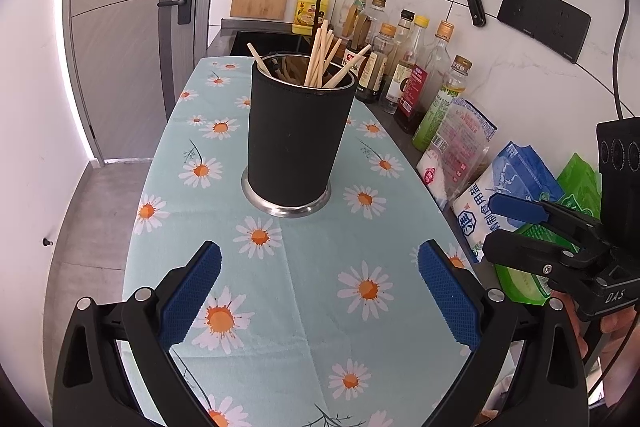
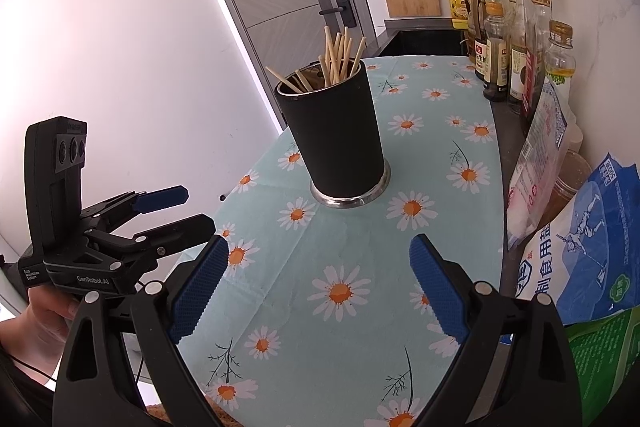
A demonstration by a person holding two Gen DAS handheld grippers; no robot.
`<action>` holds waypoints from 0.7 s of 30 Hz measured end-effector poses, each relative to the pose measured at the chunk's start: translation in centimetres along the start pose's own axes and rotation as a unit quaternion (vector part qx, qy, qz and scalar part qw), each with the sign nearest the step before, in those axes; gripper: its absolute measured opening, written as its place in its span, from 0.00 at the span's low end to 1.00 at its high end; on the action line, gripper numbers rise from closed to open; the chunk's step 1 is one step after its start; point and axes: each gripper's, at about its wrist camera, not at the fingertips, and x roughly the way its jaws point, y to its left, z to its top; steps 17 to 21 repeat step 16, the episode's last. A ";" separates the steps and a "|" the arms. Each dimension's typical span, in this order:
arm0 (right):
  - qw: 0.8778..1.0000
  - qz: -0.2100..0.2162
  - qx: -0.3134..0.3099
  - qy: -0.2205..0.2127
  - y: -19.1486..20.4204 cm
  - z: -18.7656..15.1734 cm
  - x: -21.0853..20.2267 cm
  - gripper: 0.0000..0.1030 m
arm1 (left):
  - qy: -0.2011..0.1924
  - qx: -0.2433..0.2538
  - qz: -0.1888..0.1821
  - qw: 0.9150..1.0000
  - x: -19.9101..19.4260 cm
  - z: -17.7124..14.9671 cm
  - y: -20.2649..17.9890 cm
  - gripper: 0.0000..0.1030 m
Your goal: Organize utensils
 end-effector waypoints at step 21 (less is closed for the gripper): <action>1.000 0.002 0.002 0.004 -0.2 0.0 0.4 0.88 | 0.007 0.000 0.007 1.000 0.5 0.0 -0.3 0.93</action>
